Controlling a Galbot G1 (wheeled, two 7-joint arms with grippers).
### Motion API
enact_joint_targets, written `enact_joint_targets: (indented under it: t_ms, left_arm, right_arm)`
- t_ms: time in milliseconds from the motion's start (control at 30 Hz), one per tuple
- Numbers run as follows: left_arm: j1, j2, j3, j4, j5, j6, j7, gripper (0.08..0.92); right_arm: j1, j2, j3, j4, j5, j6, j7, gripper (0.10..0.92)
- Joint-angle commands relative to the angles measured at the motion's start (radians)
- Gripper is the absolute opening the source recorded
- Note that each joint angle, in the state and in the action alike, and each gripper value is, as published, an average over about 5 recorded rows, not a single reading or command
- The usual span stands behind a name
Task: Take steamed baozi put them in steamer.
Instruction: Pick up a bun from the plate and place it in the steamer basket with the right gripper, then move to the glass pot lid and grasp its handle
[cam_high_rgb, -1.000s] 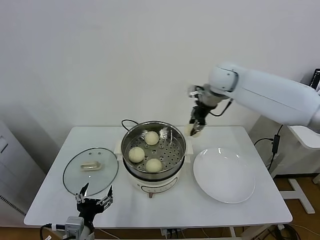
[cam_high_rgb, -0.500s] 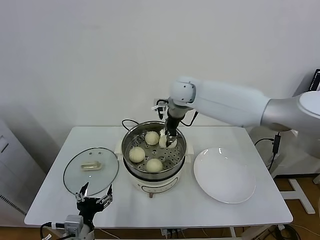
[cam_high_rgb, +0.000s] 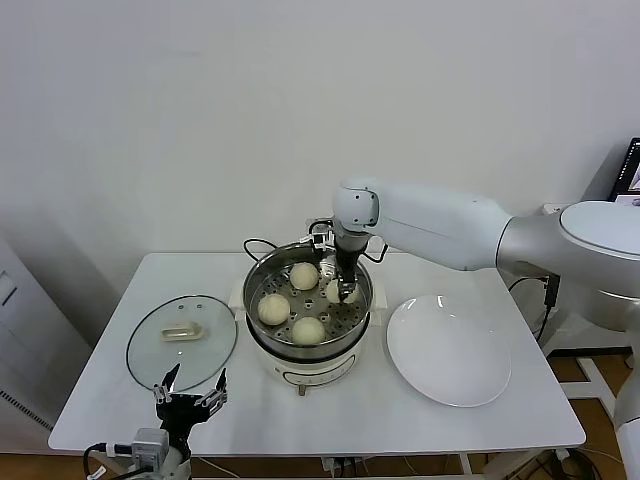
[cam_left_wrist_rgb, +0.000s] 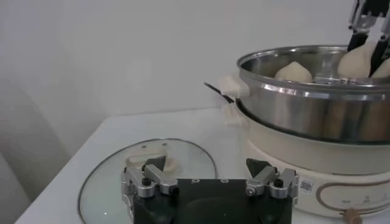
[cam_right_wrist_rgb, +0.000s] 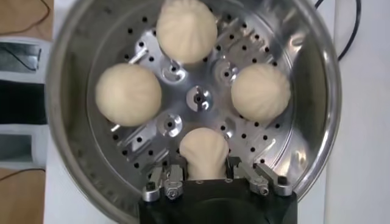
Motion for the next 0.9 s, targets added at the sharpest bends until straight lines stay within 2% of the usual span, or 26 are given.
enact_joint_targets:
  t_ms: [33,133,300,467,567,667,767,900]
  left_arm:
    - [0.003,0.01,0.0,0.0,0.0,-0.001,0.0,0.823]
    - [0.005,0.009,0.0,-0.002,0.0,-0.001,0.0,0.823]
    - [0.007,0.005,0.0,-0.003,0.003,-0.001,0.0,0.823]
    - [0.012,-0.004,-0.001,-0.005,0.002,-0.005,-0.001,0.823]
    - [0.014,-0.008,-0.003,-0.005,-0.009,-0.01,0.0,0.823]
    - [0.018,-0.01,-0.01,-0.009,-0.048,-0.015,-0.002,0.823]
    - [0.024,-0.011,-0.017,-0.023,-0.099,-0.021,-0.003,0.823]
    - [0.025,-0.016,-0.019,-0.039,-0.127,-0.027,0.002,0.823]
  right_arm:
    - [-0.028,0.008,0.006,-0.02,-0.041,-0.005,0.014,0.412]
    - [-0.025,0.0,0.009,-0.009,-0.038,-0.006,0.013,0.464]
    - [-0.011,-0.033,0.024,0.02,-0.034,-0.007,0.014,0.606]
    - [0.007,-0.112,0.071,0.068,-0.025,-0.012,0.019,0.75]
    - [0.002,-0.174,0.147,0.1,-0.015,-0.007,0.041,0.806]
    - [-0.031,-0.259,0.282,0.153,0.019,0.024,0.1,0.82]
    - [-0.103,-0.352,0.425,0.231,0.116,0.091,0.223,0.822]
    - [-0.333,-0.469,0.721,0.353,0.2,0.153,0.388,0.823]
